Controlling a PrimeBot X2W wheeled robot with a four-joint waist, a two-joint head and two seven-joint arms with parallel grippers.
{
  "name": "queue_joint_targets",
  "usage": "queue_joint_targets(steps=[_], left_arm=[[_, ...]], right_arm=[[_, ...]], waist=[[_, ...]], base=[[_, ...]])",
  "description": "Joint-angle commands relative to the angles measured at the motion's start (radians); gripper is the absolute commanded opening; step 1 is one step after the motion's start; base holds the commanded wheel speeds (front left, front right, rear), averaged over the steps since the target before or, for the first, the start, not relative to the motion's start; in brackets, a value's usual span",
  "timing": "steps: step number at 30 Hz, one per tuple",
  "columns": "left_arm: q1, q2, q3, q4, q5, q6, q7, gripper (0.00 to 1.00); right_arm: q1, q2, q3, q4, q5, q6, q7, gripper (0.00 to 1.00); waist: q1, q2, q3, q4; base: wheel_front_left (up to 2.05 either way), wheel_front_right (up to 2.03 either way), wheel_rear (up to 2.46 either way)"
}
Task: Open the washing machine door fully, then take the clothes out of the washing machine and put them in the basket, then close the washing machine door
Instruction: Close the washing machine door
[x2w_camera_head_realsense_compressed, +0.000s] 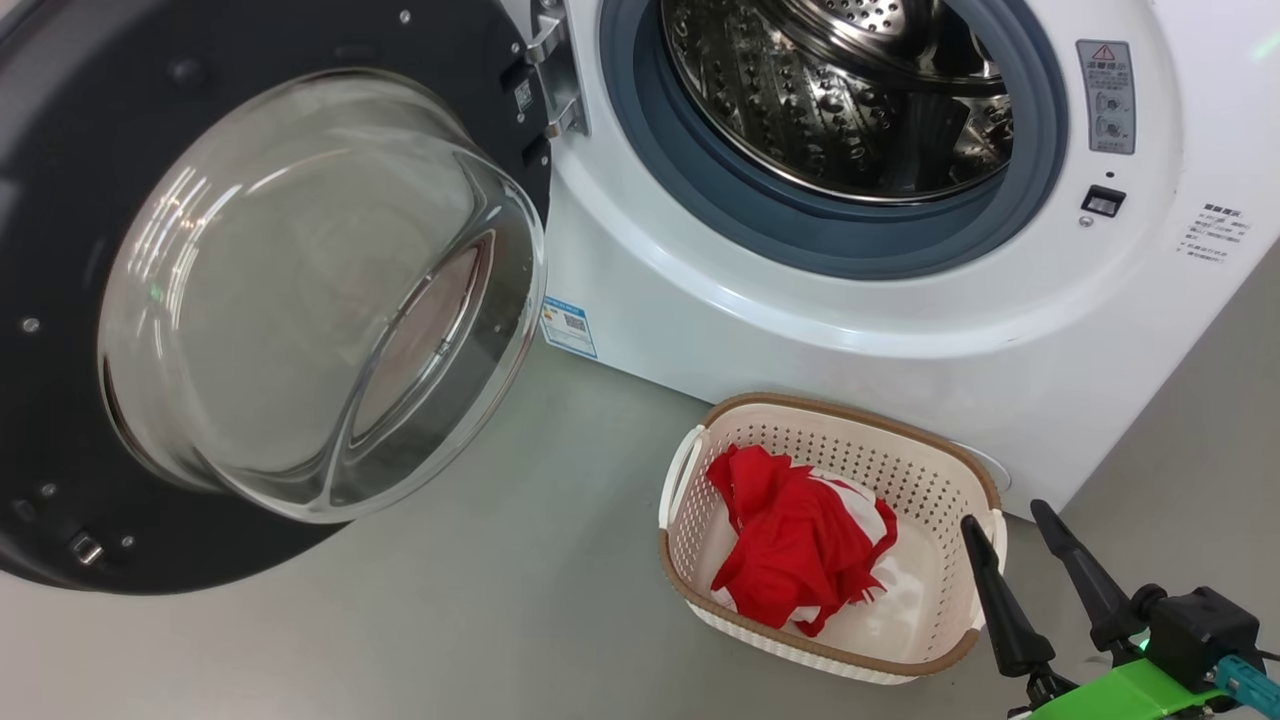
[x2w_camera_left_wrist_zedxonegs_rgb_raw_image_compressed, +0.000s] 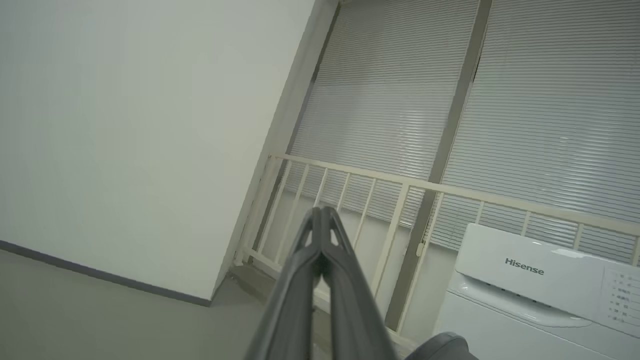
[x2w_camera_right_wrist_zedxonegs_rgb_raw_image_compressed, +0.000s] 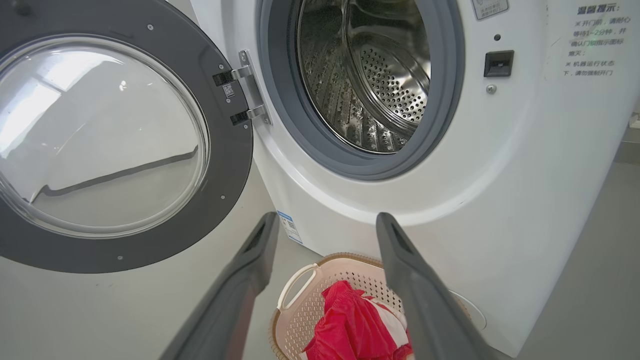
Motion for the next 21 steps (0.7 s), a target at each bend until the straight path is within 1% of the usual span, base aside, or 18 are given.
queue_joint_targets(steps=[1,6,11,15,21], left_arm=[[-0.033,0.069,0.029,-0.008,-0.013,-0.006,0.018,0.0],[-0.12,0.125,0.044,0.197,-0.154,0.009,0.273,0.0],[-0.17,0.171,0.027,0.32,-0.235,0.027,0.502,0.0],[-0.173,0.194,-0.005,0.37,-0.273,0.023,0.672,0.0],[-0.14,0.202,-0.037,0.382,-0.315,0.018,0.844,0.0]], right_arm=[[-0.013,-0.008,0.014,-0.027,-0.01,0.006,-0.006,1.0],[-0.018,-0.006,0.019,-0.026,-0.01,0.006,-0.006,1.0],[-0.027,-0.005,0.029,-0.022,-0.008,0.006,-0.006,1.0],[-0.029,-0.003,0.034,-0.021,-0.007,0.006,-0.006,1.0],[-0.027,0.001,0.034,-0.022,-0.007,0.006,-0.006,1.0]], waist=[[-0.0001,0.0,0.003,0.003],[-0.0001,0.0,0.012,0.008],[-0.0001,0.0,0.017,0.013],[-0.0001,0.0,0.017,0.015],[-0.0001,0.0,0.018,0.016]], base=[[0.0,0.0,0.0],[0.0,0.0,0.0],[0.0,0.0,0.0],[0.0,0.0,0.0],[0.0,0.0,0.0]])
